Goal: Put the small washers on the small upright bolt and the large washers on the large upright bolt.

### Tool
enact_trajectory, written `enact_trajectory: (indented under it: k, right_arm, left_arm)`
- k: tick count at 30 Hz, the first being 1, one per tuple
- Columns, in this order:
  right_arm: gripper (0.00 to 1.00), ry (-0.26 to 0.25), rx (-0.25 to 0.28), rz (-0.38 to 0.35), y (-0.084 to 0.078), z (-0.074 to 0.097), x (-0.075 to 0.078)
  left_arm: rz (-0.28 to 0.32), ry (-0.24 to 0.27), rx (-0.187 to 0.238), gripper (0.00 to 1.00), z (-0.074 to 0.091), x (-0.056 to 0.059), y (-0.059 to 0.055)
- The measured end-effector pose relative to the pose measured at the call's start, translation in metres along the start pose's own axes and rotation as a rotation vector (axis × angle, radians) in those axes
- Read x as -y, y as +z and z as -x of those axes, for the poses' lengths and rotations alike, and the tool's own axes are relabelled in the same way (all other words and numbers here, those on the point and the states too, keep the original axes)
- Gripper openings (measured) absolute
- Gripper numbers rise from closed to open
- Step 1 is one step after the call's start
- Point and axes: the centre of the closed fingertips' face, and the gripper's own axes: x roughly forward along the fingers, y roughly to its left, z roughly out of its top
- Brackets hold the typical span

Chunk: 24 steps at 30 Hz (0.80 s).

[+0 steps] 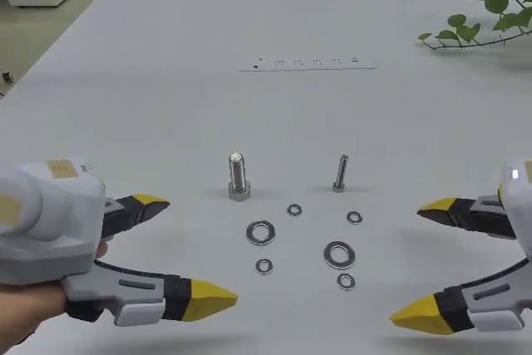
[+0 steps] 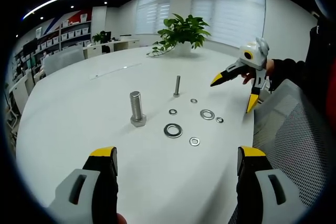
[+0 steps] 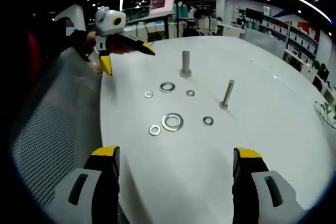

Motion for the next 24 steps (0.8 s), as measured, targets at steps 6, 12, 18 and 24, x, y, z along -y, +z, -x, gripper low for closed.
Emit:
enact_trajectory:
  k: [6,12,18,24]
  right_arm:
    - [0.89,0.0,0.0,0.007,0.0025,0.0005,0.0014]
    - [0.88,0.006,-0.003,0.012,0.0041,-0.0006,0.0008]
    - [0.87,0.007,-0.01,0.019,0.0049,-0.0003,0.0024]
    - [0.87,0.005,-0.017,0.033,0.0072,0.0004,0.0034]
  left_arm:
    - [0.0,0.003,0.003,0.95,0.0008,-0.0003,0.0008]
    - [0.002,0.003,0.003,0.95,0.0011,-0.0006,0.0008]
    - [0.006,0.005,0.006,0.95,0.0015,-0.0012,0.0008]
    - [0.005,0.006,0.009,0.95,0.0019,-0.0014,0.001]
